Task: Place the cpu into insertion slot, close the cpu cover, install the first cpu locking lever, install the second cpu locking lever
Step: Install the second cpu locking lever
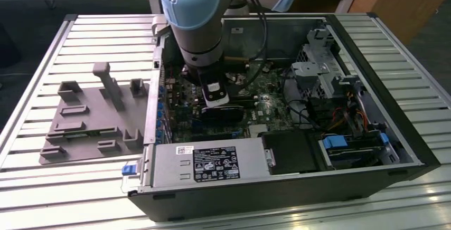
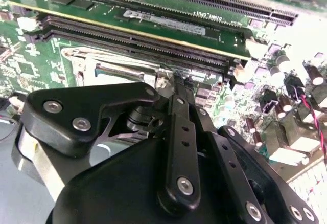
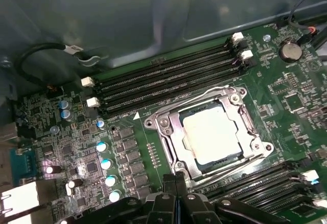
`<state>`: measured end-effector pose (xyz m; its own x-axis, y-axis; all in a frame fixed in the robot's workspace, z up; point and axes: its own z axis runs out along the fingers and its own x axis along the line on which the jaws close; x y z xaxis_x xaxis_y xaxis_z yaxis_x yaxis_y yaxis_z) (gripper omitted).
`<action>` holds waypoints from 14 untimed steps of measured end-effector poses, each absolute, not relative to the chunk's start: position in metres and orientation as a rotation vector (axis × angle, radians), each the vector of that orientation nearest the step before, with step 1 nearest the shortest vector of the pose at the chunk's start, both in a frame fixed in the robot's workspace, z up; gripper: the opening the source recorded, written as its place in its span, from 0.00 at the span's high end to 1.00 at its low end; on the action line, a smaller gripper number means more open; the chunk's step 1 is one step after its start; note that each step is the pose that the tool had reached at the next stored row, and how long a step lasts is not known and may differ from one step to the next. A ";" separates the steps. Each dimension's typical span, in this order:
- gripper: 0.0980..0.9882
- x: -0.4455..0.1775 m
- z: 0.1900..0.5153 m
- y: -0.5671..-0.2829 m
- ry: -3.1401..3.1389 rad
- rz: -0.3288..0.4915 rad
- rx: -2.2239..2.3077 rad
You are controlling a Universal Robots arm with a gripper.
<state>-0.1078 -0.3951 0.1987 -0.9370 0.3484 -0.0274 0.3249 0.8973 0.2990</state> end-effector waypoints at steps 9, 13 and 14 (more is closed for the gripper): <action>1.00 -0.108 0.212 -0.394 2.983 0.378 0.525; 1.00 -0.107 0.213 -0.393 2.983 0.370 0.525; 1.00 -0.107 0.213 -0.393 2.983 0.369 0.525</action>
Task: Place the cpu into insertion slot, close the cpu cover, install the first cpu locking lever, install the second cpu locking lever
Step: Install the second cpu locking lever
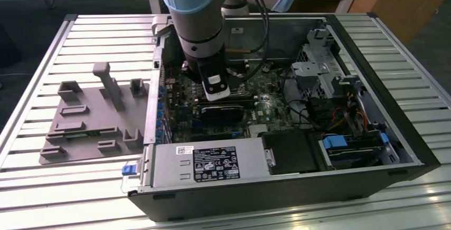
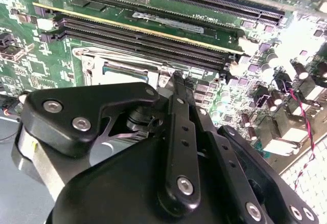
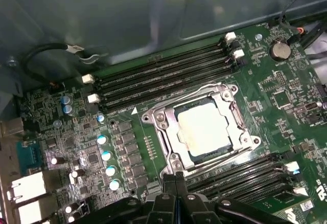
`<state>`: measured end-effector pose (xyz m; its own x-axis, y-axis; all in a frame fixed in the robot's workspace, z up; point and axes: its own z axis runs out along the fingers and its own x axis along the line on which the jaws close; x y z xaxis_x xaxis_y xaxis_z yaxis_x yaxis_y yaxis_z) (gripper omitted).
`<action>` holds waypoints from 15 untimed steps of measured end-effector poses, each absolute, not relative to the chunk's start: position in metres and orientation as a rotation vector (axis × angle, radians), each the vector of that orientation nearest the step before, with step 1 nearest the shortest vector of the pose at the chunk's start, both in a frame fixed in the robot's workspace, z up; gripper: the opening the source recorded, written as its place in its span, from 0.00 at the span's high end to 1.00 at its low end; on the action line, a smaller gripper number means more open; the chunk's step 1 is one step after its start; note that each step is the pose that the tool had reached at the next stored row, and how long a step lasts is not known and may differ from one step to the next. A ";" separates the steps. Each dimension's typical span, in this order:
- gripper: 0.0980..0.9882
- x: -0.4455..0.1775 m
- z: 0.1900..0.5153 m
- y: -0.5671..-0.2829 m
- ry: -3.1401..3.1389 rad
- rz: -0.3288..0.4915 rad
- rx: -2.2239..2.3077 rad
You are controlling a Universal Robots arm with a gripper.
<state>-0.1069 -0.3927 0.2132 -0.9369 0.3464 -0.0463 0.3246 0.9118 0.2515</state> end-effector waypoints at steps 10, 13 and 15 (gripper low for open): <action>1.00 -0.103 0.213 -0.390 2.983 0.361 0.525; 1.00 -0.103 0.213 -0.390 2.983 0.357 0.525; 1.00 -0.103 0.213 -0.390 2.983 0.356 0.525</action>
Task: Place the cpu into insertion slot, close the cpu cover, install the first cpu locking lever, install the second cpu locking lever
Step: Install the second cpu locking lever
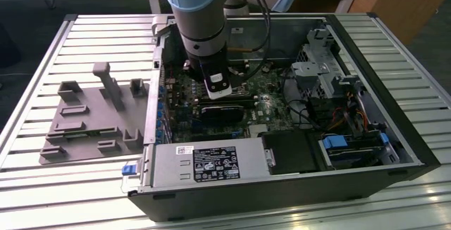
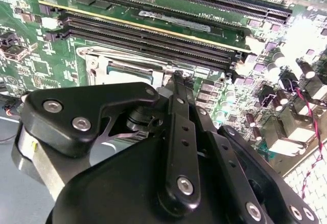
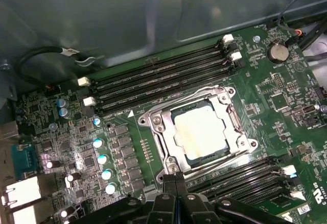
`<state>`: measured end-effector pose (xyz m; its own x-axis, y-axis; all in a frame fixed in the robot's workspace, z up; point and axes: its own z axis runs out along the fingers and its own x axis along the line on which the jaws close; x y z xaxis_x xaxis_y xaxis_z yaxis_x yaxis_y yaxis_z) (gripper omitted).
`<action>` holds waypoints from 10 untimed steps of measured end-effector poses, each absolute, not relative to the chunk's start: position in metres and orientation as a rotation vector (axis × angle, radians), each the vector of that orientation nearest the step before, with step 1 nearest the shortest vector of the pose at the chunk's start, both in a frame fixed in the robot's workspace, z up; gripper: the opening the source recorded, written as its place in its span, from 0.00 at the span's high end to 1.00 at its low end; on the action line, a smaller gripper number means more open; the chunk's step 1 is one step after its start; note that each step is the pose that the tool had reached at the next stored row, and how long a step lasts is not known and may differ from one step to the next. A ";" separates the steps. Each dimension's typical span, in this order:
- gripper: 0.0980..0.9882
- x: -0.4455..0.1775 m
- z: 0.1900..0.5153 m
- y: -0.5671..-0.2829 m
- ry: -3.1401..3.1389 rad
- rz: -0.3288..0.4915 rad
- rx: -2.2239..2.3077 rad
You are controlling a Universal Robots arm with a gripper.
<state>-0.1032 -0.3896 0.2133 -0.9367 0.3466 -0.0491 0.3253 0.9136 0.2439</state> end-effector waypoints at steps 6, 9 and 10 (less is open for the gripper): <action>1.00 -0.094 0.213 -0.390 2.984 0.357 0.525; 1.00 -0.085 0.213 -0.390 2.985 0.357 0.525; 1.00 -0.083 0.213 -0.390 2.985 0.356 0.525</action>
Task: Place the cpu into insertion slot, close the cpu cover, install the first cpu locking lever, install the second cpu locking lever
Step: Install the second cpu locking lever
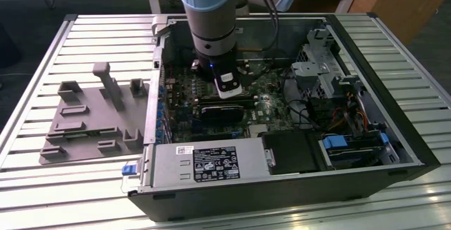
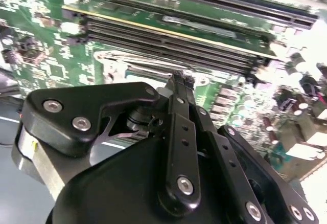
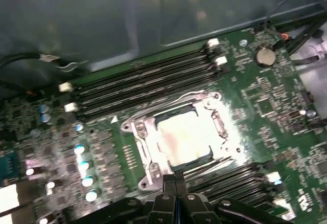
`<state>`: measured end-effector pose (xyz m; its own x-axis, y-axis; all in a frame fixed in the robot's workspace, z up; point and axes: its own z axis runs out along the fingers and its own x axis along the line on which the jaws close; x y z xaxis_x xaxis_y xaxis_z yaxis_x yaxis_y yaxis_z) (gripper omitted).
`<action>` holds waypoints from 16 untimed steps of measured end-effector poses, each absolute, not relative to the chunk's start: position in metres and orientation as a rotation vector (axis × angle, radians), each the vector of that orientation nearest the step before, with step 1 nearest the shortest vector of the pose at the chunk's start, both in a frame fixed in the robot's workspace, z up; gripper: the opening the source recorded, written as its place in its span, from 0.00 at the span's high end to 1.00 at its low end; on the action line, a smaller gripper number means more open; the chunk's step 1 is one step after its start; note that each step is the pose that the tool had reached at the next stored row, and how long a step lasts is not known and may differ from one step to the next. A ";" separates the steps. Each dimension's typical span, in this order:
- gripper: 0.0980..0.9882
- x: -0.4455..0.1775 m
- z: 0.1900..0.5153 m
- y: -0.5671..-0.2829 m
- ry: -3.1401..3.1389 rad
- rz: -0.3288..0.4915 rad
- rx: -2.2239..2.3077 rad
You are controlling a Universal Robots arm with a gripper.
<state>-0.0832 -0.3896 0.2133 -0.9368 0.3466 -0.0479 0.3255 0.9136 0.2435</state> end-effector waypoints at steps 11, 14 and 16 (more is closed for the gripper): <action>1.00 -0.067 0.218 -0.378 2.989 0.296 0.523; 1.00 -0.066 0.218 -0.376 2.989 0.283 0.522; 1.00 -0.066 0.218 -0.375 2.989 0.281 0.522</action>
<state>-0.0660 -0.3748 0.2183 -0.9369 0.3441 -0.0611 0.3267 0.9244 0.1970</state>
